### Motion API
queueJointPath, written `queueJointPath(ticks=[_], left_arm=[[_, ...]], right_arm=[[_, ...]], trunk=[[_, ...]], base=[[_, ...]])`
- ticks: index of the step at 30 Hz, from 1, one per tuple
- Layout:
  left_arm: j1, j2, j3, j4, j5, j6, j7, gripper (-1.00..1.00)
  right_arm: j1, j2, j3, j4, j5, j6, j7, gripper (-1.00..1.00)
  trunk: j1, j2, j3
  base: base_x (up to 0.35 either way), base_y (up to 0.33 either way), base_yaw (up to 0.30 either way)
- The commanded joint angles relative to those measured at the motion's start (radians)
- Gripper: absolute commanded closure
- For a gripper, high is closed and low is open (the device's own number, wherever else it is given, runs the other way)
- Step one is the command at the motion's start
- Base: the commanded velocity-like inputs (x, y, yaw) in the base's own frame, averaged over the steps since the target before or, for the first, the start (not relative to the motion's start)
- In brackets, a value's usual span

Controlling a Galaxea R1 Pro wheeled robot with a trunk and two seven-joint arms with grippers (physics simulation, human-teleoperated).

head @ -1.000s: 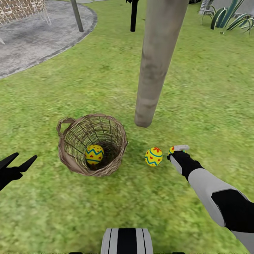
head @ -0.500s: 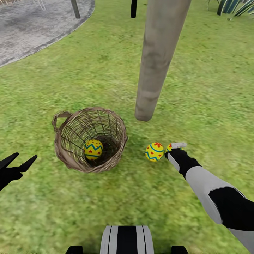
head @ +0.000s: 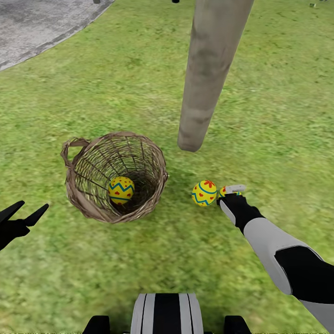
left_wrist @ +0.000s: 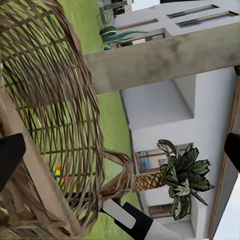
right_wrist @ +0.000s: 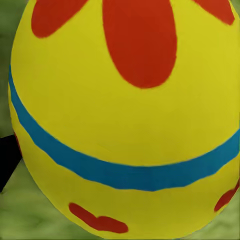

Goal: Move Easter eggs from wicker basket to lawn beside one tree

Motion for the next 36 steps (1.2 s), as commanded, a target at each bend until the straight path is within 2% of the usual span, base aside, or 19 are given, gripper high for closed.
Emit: queueJointPath(ticks=[1,9,13,19,20,28,36], left_arm=[[-0.001,0.000,0.001,0.000,0.001,0.005,-0.002,-1.00],[-0.001,0.000,0.001,0.002,0.003,0.006,-0.005,-1.00],[-0.001,0.000,0.001,0.002,0.054,0.001,-0.004,-1.00],[-0.001,0.000,0.001,0.002,0.059,0.000,-0.003,-1.00],[-0.001,0.000,0.001,0.002,0.059,0.000,-0.003,-1.00],[-0.001,0.000,0.001,0.002,0.059,0.000,-0.003,-1.00],[-0.001,0.002,0.000,0.001,0.059,0.001,-0.003,-1.00]], right_arm=[[0.001,-0.001,0.009,0.029,-0.042,-0.006,-0.006,1.00],[0.001,-0.003,0.009,0.024,-0.042,-0.006,-0.006,1.00],[0.001,-0.002,0.009,0.023,-0.042,-0.005,-0.006,1.00],[0.001,-0.001,0.009,0.023,-0.042,-0.003,-0.006,1.00],[0.001,-0.001,0.009,0.024,-0.043,-0.003,-0.006,-1.00],[0.001,-0.003,0.009,0.023,-0.044,-0.003,-0.006,-1.00],[0.001,-0.003,0.008,0.023,-0.042,-0.003,-0.006,-1.00]], trunk=[[0.000,0.000,-0.001],[0.000,0.000,-0.001],[0.000,0.000,-0.001],[0.000,0.000,-0.001],[0.000,0.000,-0.001],[0.000,0.000,-0.001],[-0.003,0.002,0.030]], base=[[0.000,0.000,0.000],[0.101,0.000,0.000],[0.033,0.000,0.000],[0.001,0.000,0.000],[0.000,0.000,0.000],[0.000,0.000,0.000],[0.000,0.000,0.000]])
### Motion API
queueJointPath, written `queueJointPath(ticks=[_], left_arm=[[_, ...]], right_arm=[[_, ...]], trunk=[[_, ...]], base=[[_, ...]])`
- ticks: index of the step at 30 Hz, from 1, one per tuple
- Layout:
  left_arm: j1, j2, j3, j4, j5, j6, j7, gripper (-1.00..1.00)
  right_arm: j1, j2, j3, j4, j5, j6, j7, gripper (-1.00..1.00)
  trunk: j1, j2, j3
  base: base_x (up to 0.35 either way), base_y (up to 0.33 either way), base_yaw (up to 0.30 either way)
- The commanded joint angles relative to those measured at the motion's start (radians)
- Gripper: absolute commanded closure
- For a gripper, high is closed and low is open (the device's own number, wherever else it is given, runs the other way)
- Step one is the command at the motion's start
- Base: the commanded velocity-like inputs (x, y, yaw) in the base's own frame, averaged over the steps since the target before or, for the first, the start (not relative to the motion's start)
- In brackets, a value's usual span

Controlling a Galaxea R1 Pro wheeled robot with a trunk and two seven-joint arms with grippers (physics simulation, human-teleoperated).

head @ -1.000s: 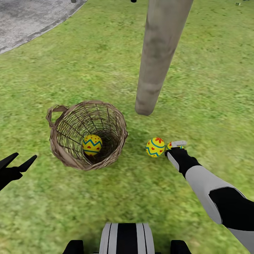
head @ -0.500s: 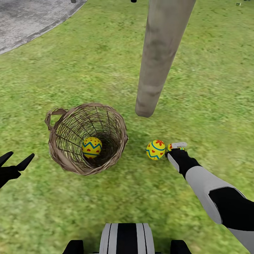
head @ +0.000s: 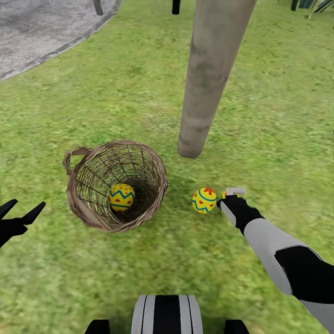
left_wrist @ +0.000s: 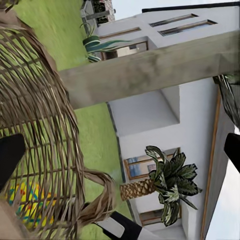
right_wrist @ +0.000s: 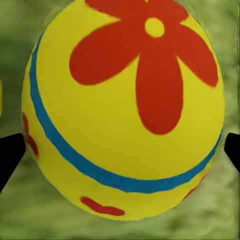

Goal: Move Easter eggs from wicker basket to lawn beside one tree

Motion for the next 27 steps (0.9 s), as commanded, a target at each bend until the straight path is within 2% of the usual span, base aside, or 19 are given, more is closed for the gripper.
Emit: queueJointPath(ticks=[1,17,20,22,23,24,25,26,27], left_arm=[[0.000,0.000,0.000,0.000,0.001,0.005,-0.002,-1.00],[0.000,-0.002,-0.001,0.001,0.000,0.004,0.000,-1.00],[0.000,0.002,-0.004,0.002,-0.002,0.006,0.001,-1.00],[0.000,-0.002,-0.015,0.004,-0.008,0.007,0.012,-1.00],[0.000,-0.015,-0.038,0.002,-0.009,0.007,0.037,-1.00],[-0.005,-0.032,-0.103,-0.003,-0.006,0.008,0.070,-1.00],[-0.007,-0.039,-0.172,-0.007,-0.002,0.008,0.090,-1.00],[-0.009,-0.038,-0.203,-0.009,0.001,0.010,0.098,-1.00],[-0.009,-0.034,-0.209,-0.010,0.006,0.011,0.101,-1.00]], right_arm=[[0.000,-0.001,0.009,-0.002,-0.011,0.005,-0.006,-1.00],[0.000,-0.003,0.008,-0.006,-0.010,0.005,-0.008,-1.00],[0.000,-0.003,0.008,-0.059,-0.012,0.017,-0.005,-1.00],[0.001,-0.006,0.002,-0.152,-0.019,0.099,-0.002,-1.00],[0.002,-0.021,-0.007,-0.189,-0.024,0.119,0.001,-1.00],[0.003,-0.038,-0.031,-0.219,-0.027,0.128,0.002,-1.00],[0.004,-0.046,-0.071,-0.233,-0.027,0.132,0.002,-1.00],[0.004,-0.050,-0.109,-0.239,-0.028,0.135,0.003,-1.00],[0.004,-0.051,-0.128,-0.242,-0.028,0.136,0.004,-1.00]], trunk=[[-0.001,0.000,0.003],[-0.008,0.004,0.065],[-0.009,0.005,0.077],[-0.010,0.005,0.085],[-0.010,0.005,0.089],[-0.011,0.005,0.092],[-0.011,0.006,0.096],[-0.012,0.006,0.100],[-0.012,0.006,0.104]], base=[[0.000,0.000,0.000],[0.000,0.000,0.000],[0.000,0.000,0.000],[0.000,0.000,0.000],[0.000,0.000,0.000],[0.000,0.000,0.000],[0.000,0.000,0.000],[0.000,0.000,0.000],[0.000,0.000,0.000]])
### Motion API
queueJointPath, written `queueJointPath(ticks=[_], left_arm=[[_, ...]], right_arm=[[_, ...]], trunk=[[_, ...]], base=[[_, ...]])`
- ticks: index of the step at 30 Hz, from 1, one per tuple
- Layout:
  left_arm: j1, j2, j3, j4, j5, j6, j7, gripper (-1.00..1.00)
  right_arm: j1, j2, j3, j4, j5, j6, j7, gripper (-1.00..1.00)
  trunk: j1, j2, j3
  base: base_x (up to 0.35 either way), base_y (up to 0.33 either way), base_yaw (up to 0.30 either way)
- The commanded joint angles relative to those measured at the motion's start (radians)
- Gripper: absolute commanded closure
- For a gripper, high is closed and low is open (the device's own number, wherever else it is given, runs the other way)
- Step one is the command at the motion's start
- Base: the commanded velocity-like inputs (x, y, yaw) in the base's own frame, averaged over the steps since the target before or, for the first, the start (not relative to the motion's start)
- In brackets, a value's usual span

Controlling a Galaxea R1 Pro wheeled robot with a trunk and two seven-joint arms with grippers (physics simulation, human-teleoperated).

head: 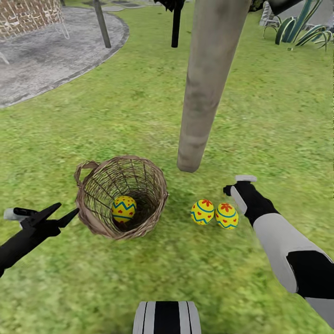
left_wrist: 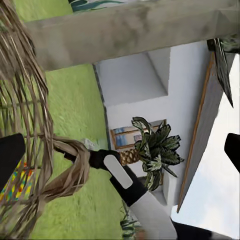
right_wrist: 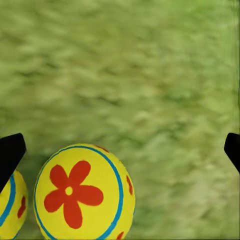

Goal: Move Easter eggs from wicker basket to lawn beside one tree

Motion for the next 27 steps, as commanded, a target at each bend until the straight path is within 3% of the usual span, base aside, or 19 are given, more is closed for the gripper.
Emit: queueJointPath(ticks=[1,2,5,6,7,8,10,12,15,18,21,27], left_arm=[[0.000,0.004,0.009,-0.001,0.019,0.004,-0.001,-1.00],[0.000,0.005,0.016,-0.001,0.038,0.005,0.000,-1.00],[0.000,0.001,0.016,0.000,0.052,0.005,0.001,-1.00],[0.000,0.002,0.018,0.000,0.053,0.005,0.000,-1.00],[0.001,0.005,0.021,0.001,0.055,0.006,-0.001,-1.00],[0.003,0.036,0.040,0.001,0.058,0.006,-0.003,-1.00],[0.005,0.069,0.068,0.007,0.096,0.006,-0.003,-1.00],[0.009,0.077,0.079,0.011,0.120,0.005,-0.004,-1.00],[0.010,0.078,0.082,0.013,0.127,0.004,-0.003,-1.00],[0.010,0.080,0.086,0.013,0.132,0.004,-0.004,-1.00],[0.010,0.082,0.102,0.012,0.134,0.006,-0.004,-1.00],[0.010,0.085,0.139,0.012,0.134,0.007,-0.004,-1.00]], right_arm=[[0.000,0.002,-0.004,-0.007,-0.013,0.005,-0.005,-1.00],[0.000,0.001,-0.009,-0.012,-0.018,0.006,0.017,-1.00],[0.005,-0.045,-0.012,-0.015,-0.083,0.085,0.258,-1.00],[0.007,-0.114,-0.012,-0.016,-0.096,0.109,0.427,-1.00],[0.008,-0.138,-0.012,-0.015,-0.098,0.118,0.498,-1.00],[0.010,-0.162,-0.011,-0.015,-0.098,0.125,0.619,-1.00],[0.013,-0.203,-0.010,-0.015,-0.099,0.151,0.749,-1.00],[0.013,-0.215,-0.010,-0.016,-0.098,0.207,0.846,-1.00],[0.014,-0.223,-0.010,-0.015,-0.096,0.268,0.972,-1.00],[0.014,-0.243,-0.007,-0.014,-0.094,0.287,1.132,-1.00],[0.014,-0.250,-0.005,-0.016,-0.090,0.290,1.244,-1.00],[0.017,-0.256,-0.005,-0.047,-0.094,0.290,1.274,-1.00]], trunk=[[-0.001,0.000,0.003],[-0.001,0.000,0.007],[-0.002,0.001,0.019],[-0.003,0.001,0.023],[-0.003,0.001,0.027],[-0.004,0.002,0.030],[-0.005,0.002,0.038],[-0.005,0.003,0.046],[-0.007,0.003,0.057],[-0.008,0.004,0.069],[-0.010,0.005,0.081],[-0.012,0.006,0.104]], base=[[0.000,0.000,0.000],[0.000,0.000,0.000],[0.000,0.000,0.000],[0.000,0.000,0.000],[0.000,0.000,0.000],[0.000,0.000,0.000],[0.000,0.000,0.000],[0.000,0.000,0.000],[0.000,0.000,0.000],[0.000,0.000,0.000],[0.000,0.000,0.000],[0.000,0.000,0.000]])
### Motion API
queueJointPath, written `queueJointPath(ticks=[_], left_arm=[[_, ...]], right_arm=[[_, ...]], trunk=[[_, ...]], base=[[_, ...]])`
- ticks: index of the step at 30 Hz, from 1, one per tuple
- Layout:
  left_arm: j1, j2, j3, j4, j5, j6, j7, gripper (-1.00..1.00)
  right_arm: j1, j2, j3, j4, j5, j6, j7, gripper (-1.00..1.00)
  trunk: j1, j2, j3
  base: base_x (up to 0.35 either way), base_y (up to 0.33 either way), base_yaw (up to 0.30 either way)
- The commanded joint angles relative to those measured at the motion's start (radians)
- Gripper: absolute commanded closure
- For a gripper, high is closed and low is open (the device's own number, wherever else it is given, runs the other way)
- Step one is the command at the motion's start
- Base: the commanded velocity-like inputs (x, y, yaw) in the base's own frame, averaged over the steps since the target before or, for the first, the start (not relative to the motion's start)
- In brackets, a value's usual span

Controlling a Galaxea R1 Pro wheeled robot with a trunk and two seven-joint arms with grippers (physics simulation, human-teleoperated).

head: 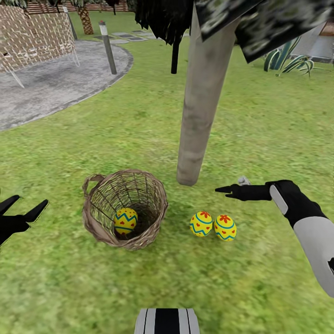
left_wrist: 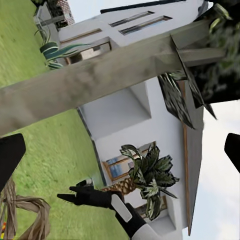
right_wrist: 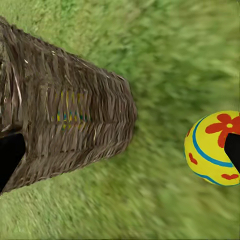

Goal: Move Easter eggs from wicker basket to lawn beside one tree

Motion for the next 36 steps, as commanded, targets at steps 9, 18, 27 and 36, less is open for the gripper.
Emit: queueJointPath(ticks=[9,18,27,36], left_arm=[[0.000,-0.002,0.021,0.000,-0.005,0.002,-0.003,-1.00],[0.000,-0.002,0.022,0.002,-0.003,0.002,-0.003,-1.00],[0.000,-0.003,0.021,0.002,-0.007,0.001,-0.003,-1.00],[0.000,-0.004,0.021,0.002,-0.006,-0.001,-0.003,-1.00]], right_arm=[[0.003,-0.028,0.000,-0.002,-0.007,0.003,0.136,-1.00],[0.034,-0.037,0.001,-0.022,-0.005,0.001,0.401,-1.00],[0.118,-0.033,0.004,-0.213,-0.004,0.001,0.538,-1.00],[0.169,-0.030,0.009,-0.350,0.002,0.008,0.492,-1.00]], trunk=[[-0.004,0.002,0.034],[-0.008,0.004,0.069],[-0.012,0.006,0.104],[-0.016,0.008,0.139]], base=[[0.000,0.000,0.000],[0.000,0.000,0.000],[0.000,0.000,0.000],[0.000,0.000,0.008]])
